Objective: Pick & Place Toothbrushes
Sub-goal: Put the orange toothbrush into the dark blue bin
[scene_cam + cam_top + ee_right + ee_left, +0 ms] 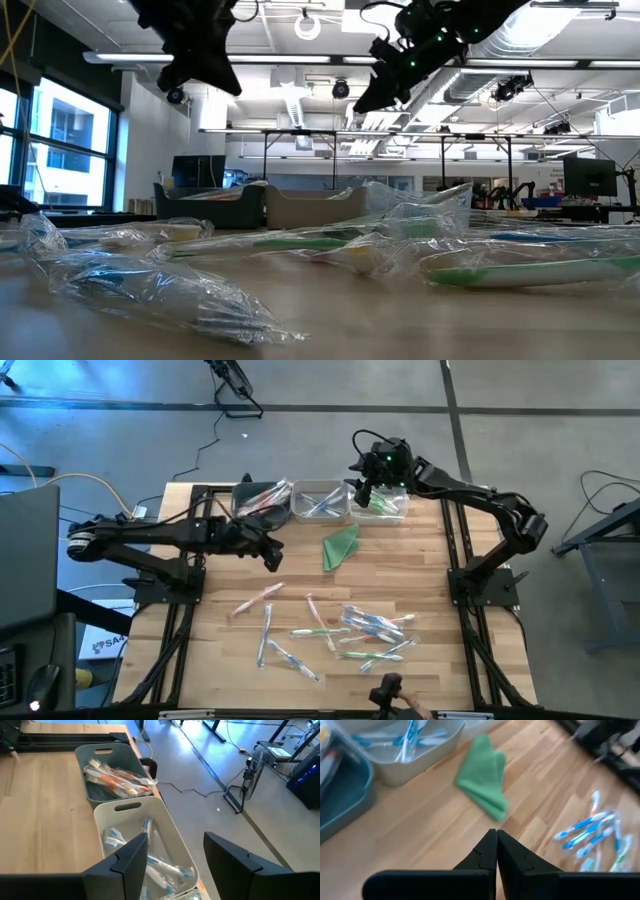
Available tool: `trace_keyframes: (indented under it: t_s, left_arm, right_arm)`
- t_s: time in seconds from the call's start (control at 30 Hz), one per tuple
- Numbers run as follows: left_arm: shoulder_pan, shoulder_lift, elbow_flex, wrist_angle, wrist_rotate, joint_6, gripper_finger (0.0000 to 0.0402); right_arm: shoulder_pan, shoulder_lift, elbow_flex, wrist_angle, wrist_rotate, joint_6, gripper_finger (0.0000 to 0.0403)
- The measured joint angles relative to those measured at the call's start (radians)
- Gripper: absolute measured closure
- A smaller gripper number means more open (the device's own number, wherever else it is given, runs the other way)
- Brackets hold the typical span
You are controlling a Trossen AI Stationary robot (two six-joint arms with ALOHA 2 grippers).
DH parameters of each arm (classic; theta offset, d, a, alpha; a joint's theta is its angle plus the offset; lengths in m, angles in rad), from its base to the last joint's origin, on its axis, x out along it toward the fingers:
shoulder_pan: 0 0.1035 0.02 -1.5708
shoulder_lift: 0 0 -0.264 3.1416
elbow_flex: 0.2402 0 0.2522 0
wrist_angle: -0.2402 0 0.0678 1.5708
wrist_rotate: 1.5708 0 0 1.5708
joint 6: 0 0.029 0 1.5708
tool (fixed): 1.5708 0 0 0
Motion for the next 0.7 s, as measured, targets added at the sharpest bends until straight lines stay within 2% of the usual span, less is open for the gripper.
trace_keyframes:
  t_s: [0.43,0.57,0.7]
  left_arm:
    - [0.002,0.269,0.297,-0.564,-0.008,-0.002,0.0401]
    - [0.002,0.322,0.333,-0.639,-0.007,-0.001,0.0401]
    - [0.002,0.334,0.335,-0.641,0.032,-0.001,0.0401]
  right_arm:
    - [-0.008,0.0,0.0,0.007,-0.003,0.006,0.0215]
    - [-0.009,0.0,0.0,0.006,-0.002,0.008,0.0215]
    - [-0.009,0.0,0.0,0.006,-0.002,0.008,0.0215]
